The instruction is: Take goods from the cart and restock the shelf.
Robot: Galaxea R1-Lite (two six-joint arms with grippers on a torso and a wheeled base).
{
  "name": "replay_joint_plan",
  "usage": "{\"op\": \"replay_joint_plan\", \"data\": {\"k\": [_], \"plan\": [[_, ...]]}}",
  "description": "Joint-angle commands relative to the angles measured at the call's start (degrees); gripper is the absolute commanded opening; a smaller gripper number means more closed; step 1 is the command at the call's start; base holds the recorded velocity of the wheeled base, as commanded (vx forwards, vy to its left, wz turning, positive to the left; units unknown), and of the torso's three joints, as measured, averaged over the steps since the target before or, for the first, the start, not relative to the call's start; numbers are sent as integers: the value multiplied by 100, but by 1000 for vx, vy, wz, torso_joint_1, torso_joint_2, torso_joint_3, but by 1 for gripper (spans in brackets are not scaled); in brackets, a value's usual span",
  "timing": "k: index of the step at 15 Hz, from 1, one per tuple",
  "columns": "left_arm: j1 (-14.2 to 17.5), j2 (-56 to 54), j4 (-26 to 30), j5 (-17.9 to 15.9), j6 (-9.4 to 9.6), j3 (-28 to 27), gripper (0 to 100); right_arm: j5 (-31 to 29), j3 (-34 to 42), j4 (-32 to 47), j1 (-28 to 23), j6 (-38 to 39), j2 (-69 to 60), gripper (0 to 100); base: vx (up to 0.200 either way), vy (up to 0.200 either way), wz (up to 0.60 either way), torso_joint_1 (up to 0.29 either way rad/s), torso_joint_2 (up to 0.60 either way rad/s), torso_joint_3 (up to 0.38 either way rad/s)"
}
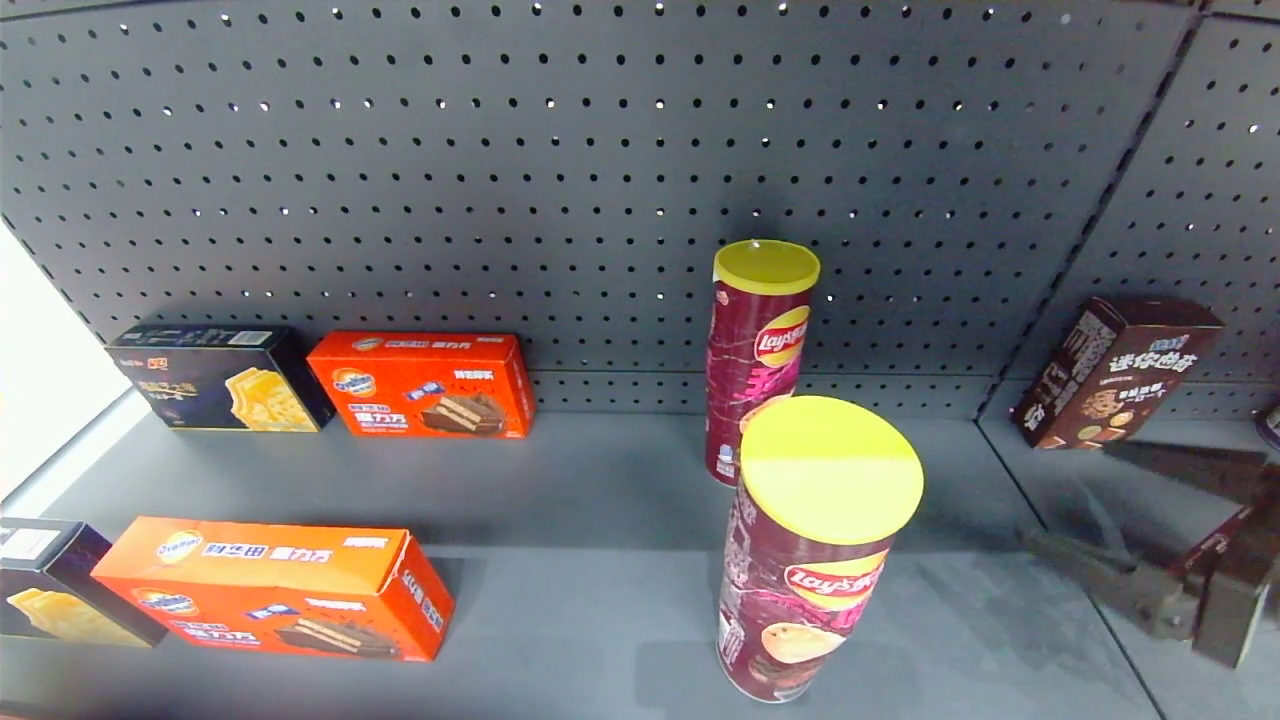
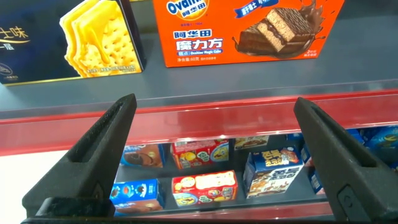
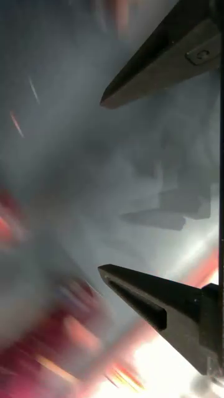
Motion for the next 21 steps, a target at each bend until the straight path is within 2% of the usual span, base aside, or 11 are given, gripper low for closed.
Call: {"op": "replay_joint_plan", "data": {"k": [1, 2, 4, 7, 11, 14, 17, 18, 19, 20, 21], "plan": [[-4, 8, 0, 3, 2, 1, 100, -144, -190, -142, -319, 80, -292, 100, 0, 0, 0, 0, 0, 0], [-4, 8, 0, 3, -7, 1, 100, -214, -190, -520, -811, 151, -380, 100, 0, 0, 0, 0, 0, 0], [-4, 8, 0, 3, 2, 1, 100, -170, -260, -854, -1400, 142, -415, 100, 0, 0, 0, 0, 0, 0], [-4, 8, 0, 3, -7, 1, 100, -205, -260, -898, -1953, 142, -855, 100, 0, 0, 0, 0, 0, 0], [5, 8, 0, 3, -7, 1, 100, -179, 179, -713, -2797, 142, -2085, 100, 0, 0, 0, 0, 0, 0], [5, 8, 0, 3, -7, 1, 100, -153, 496, 543, -2736, 142, -3281, 100, 0, 0, 0, 0, 0, 0], [-4, 8, 0, 3, -7, 1, 100, -161, 707, 2468, -2727, 256, -4959, 100, 0, 0, 0, 0, 0, 0], [-4, 8, 0, 3, -7, 1, 100, -161, 830, 2855, -2727, 370, -5372, 100, 0, 0, 0, 0, 0, 0], [-4, 8, 0, 3, -7, 1, 100, -161, 830, 2855, -2727, 370, -5372, 100, 0, 0, 0, 0, 0, 0], [-4, 8, 0, 12, -7, 1, 100, -197, 1208, 3101, -2569, 590, -5821, 100, 0, 0, 0, 0, 0, 0], [5, 8, -9, 12, 2, 1, 100, -205, 1586, 2943, -2560, 713, -5829, 100, 0, 0, 0, 0, 0, 0]]}}
